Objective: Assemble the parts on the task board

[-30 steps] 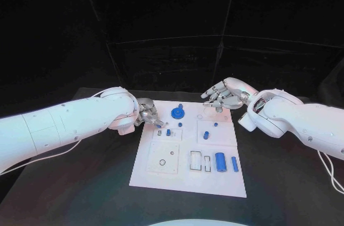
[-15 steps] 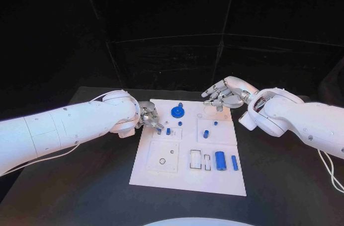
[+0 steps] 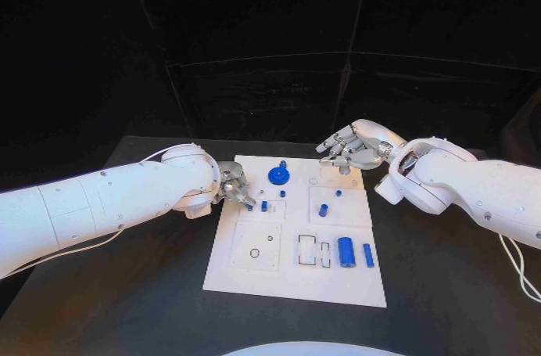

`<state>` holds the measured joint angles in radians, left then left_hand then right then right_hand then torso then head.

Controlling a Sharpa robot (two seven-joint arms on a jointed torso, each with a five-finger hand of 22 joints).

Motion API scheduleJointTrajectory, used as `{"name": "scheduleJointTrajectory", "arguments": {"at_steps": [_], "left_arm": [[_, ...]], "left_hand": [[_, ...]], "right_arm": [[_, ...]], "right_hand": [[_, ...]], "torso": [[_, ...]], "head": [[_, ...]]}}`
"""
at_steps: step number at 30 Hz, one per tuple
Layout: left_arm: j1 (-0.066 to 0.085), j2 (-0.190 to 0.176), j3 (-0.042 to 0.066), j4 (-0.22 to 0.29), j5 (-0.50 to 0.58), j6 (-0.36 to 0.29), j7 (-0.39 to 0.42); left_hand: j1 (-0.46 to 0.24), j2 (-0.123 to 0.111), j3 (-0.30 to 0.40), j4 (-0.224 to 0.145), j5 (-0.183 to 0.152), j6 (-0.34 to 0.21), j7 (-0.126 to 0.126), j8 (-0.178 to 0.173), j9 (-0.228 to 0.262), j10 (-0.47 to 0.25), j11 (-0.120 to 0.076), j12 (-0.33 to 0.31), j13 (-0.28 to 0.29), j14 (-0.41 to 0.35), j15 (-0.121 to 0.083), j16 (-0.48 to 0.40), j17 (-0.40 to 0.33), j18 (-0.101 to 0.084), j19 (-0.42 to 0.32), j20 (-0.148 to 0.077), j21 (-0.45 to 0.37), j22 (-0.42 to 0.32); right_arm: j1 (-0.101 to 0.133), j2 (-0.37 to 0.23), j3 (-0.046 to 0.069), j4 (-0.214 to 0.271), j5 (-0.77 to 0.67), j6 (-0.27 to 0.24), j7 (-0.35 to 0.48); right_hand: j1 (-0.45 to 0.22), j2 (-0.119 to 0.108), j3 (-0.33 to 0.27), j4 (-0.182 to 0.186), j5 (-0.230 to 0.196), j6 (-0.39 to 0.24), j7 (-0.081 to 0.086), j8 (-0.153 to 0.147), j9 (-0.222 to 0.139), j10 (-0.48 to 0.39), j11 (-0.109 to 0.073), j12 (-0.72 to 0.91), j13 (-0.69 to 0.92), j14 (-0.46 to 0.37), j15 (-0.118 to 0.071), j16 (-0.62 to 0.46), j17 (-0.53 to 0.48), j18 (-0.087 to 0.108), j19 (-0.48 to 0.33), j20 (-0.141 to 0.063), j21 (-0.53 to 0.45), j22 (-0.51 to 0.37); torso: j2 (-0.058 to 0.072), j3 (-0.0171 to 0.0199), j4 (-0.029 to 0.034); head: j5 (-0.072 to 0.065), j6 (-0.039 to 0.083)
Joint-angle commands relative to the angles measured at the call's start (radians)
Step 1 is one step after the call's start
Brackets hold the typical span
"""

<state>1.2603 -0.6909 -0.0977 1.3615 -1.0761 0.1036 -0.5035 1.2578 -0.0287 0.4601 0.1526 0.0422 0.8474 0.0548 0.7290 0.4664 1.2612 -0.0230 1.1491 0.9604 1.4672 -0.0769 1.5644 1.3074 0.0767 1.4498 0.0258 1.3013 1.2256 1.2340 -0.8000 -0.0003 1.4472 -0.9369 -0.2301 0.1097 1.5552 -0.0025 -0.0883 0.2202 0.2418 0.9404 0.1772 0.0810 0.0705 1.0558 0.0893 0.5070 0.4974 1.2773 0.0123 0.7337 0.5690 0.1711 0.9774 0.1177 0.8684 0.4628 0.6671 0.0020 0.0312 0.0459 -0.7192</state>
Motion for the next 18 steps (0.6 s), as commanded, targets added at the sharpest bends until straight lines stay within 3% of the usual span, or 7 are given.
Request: {"name": "scheduleJointTrajectory", "arguments": {"at_steps": [1,18], "left_arm": [[-0.002,0.001,-0.001,0.001,-0.011,0.028,-0.014],[-0.004,-0.004,-0.001,0.011,-0.012,0.05,-0.02]], "left_hand": [[0.007,-0.002,0.087,-0.079,0.006,0.0,-0.008,0.004,0.023,0.008,-0.003,0.003,0.001,0.104,-0.009,0.006,0.263,-0.002,0.003,-0.004,0.002,0.001],[0.006,-0.006,0.093,-0.083,0.006,0.0,-0.008,0.004,0.023,0.008,-0.003,0.003,0.001,0.104,-0.009,0.006,0.263,-0.002,0.003,-0.003,0.003,0.002]], "right_arm": [[0.002,0.0,0.0,0.002,-0.001,0.006,0.005],[0.002,0.0,0.0,0.0,-0.001,0.007,0.005]], "right_hand": [[-0.005,0.002,0.001,0.005,0.006,-0.007,-0.002,0.005,0.002,-0.007,0.0,0.003,-0.001,-0.007,0.003,-0.004,0.001,0.011,-0.003,0.006,-0.003,-0.001],[-0.005,0.002,0.001,0.005,0.006,-0.007,-0.002,0.005,0.002,-0.007,0.0,0.003,-0.001,-0.007,0.003,-0.004,0.001,0.011,-0.003,0.006,-0.003,-0.001]], "torso": [[0.001,-0.0007,0.0021],[0.002,-0.0012,0.0034]], "head": [[-0.001,-0.001],[-0.002,0.001]]}}
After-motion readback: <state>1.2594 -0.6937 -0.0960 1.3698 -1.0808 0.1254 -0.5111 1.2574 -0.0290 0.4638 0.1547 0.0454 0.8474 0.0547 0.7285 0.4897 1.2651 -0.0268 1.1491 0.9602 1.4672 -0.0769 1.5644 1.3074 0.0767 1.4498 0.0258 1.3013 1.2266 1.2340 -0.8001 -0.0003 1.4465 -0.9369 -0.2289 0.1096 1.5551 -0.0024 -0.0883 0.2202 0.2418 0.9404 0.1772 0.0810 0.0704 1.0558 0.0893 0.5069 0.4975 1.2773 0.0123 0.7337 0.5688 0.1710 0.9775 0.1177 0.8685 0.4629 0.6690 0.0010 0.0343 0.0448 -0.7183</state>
